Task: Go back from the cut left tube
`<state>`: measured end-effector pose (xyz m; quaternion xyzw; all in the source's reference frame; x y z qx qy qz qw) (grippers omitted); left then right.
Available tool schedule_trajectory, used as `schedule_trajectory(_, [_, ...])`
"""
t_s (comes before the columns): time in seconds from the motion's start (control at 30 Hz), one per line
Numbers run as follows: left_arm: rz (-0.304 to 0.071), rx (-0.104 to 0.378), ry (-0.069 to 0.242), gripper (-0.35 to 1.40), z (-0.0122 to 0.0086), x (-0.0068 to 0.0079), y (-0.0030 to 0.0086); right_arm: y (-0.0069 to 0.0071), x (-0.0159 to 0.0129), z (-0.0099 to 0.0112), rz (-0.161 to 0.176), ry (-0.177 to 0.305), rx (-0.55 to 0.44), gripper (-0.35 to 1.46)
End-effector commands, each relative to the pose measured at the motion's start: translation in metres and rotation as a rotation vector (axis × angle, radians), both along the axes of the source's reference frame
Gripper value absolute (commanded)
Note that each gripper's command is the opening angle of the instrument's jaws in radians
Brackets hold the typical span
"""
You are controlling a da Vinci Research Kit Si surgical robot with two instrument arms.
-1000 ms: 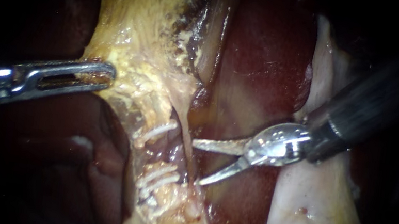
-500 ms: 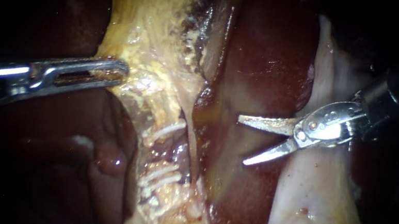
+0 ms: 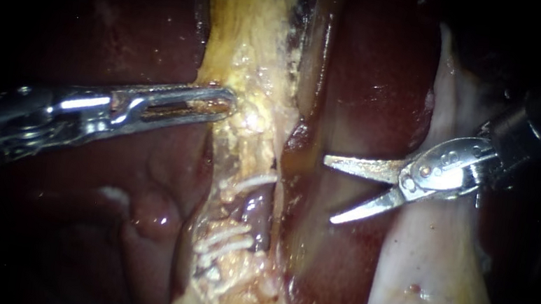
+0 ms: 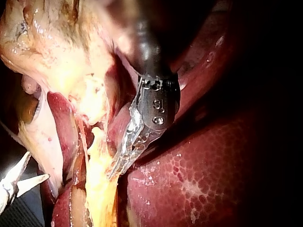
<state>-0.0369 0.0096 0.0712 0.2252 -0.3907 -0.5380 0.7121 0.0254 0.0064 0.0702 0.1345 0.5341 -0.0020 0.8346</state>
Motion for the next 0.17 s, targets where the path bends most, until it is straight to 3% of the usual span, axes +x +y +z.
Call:
schedule_trajectory(0.03, [0.001, 0.000, -0.001, -0.35, -0.0001, 0.0000, 0.0000, 0.0000, 0.0000, 0.0000, 0.001, 0.001, 0.000, 1.43])
schedule_trajectory(0.17, [0.001, 0.000, -0.001, -0.35, -0.0001, 0.0001, 0.0001, 0.0000, 0.0000, 0.0000, 0.001, 0.000, 0.000, 1.43])
